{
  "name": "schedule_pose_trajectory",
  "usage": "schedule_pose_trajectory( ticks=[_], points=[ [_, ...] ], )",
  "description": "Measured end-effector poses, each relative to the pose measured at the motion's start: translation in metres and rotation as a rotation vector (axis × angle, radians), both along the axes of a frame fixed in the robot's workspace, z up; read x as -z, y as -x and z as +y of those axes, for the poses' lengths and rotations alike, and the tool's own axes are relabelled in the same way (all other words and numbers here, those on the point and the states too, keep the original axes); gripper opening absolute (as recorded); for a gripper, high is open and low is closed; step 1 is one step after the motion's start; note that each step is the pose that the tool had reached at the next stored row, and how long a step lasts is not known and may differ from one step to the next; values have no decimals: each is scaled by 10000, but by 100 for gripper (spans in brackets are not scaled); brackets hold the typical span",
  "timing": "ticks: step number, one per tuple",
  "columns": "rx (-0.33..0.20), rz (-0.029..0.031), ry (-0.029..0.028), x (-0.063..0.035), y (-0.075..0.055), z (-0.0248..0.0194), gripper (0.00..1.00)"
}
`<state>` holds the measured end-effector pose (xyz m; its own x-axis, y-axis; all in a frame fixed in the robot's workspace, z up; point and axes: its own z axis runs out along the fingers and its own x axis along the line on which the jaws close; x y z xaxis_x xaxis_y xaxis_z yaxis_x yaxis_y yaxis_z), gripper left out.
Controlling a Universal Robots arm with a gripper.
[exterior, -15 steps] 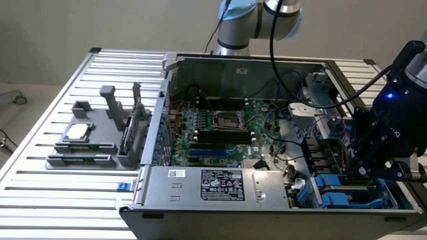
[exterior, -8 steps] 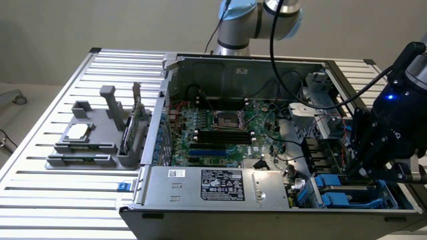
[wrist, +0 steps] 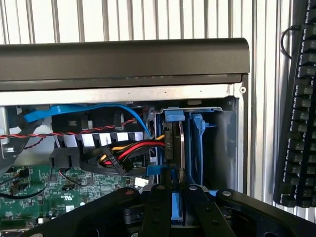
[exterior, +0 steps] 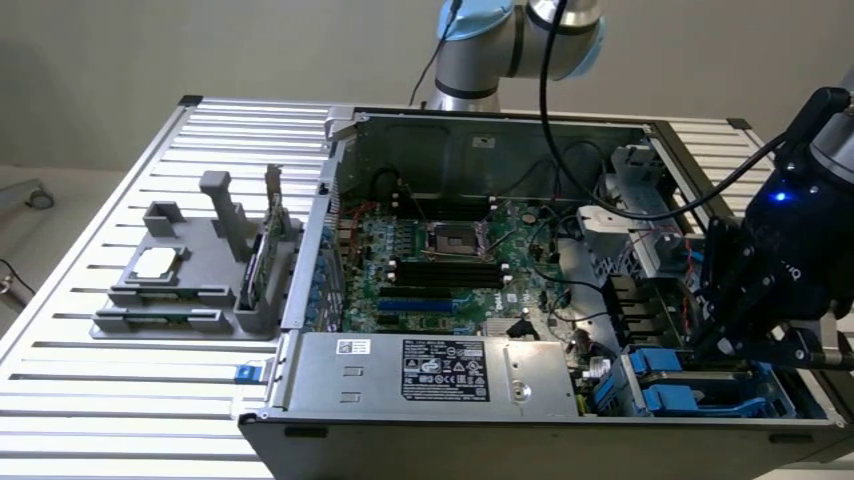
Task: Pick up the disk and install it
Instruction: 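Insert the second disk wire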
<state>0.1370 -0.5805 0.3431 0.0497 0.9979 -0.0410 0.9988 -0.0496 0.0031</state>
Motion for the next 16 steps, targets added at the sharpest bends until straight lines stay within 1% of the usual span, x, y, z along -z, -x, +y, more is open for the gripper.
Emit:
schedule_pose_trajectory(
  ticks=[16],
  points=[
    [102, 0, -2, 5, 8, 10, 16]
  ],
)
